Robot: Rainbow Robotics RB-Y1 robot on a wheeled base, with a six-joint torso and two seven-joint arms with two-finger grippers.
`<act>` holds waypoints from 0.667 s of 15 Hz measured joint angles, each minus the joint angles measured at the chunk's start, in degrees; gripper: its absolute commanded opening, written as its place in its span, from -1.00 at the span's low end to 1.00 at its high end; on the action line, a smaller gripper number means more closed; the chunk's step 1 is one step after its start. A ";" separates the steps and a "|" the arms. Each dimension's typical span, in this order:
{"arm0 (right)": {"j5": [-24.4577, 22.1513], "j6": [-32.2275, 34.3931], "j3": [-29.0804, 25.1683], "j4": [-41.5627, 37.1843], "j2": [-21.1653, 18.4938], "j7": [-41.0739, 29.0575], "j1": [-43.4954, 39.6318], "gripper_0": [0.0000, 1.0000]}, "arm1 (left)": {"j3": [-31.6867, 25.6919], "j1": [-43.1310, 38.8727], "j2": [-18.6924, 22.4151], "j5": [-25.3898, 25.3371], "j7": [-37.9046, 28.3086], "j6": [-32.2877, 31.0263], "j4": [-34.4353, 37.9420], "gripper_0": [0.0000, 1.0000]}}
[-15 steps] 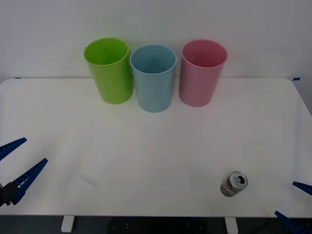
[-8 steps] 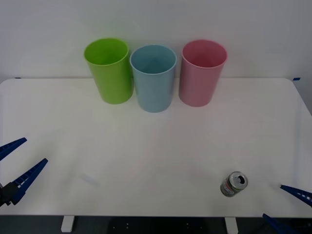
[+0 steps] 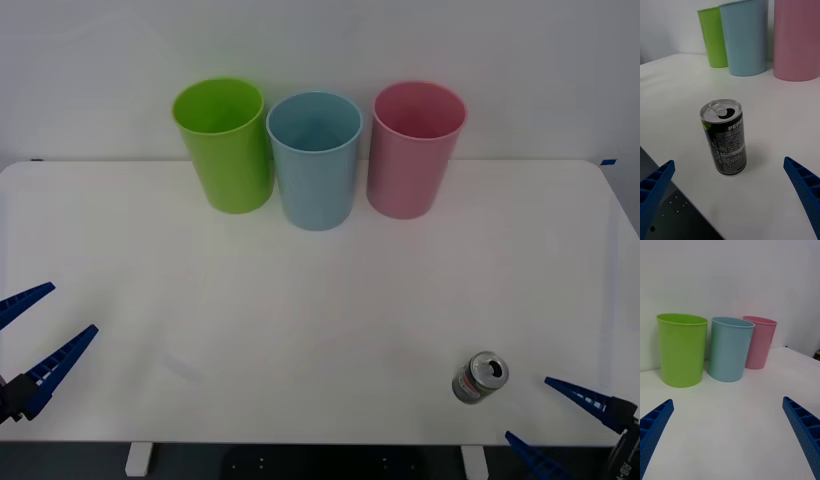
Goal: Grasp the object on the table and drop it into the matching bin: aluminum can to the light blue bin, PET bottle to the pink bin.
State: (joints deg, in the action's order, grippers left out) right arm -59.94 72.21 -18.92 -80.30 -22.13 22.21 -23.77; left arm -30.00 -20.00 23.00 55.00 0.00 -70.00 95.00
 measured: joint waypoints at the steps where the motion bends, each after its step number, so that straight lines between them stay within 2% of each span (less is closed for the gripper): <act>1: 0.00 -0.69 0.61 0.00 0.36 0.36 0.14 1.00 | 0.00 0.00 0.00 0.00 0.00 0.00 0.00 1.00; 5: -0.35 -4.26 3.16 0.04 2.00 1.74 1.13 1.00 | 0.00 0.00 0.00 0.00 0.00 0.00 0.00 1.00; 10: -4.27 -7.23 3.45 0.00 5.36 2.65 3.34 1.00 | 0.00 0.00 0.00 0.00 0.00 0.00 0.00 1.00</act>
State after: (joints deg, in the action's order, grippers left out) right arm -64.21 64.98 -15.47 -80.30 -16.77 24.86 -20.43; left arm -30.00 -20.00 23.00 55.00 0.00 -70.00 95.00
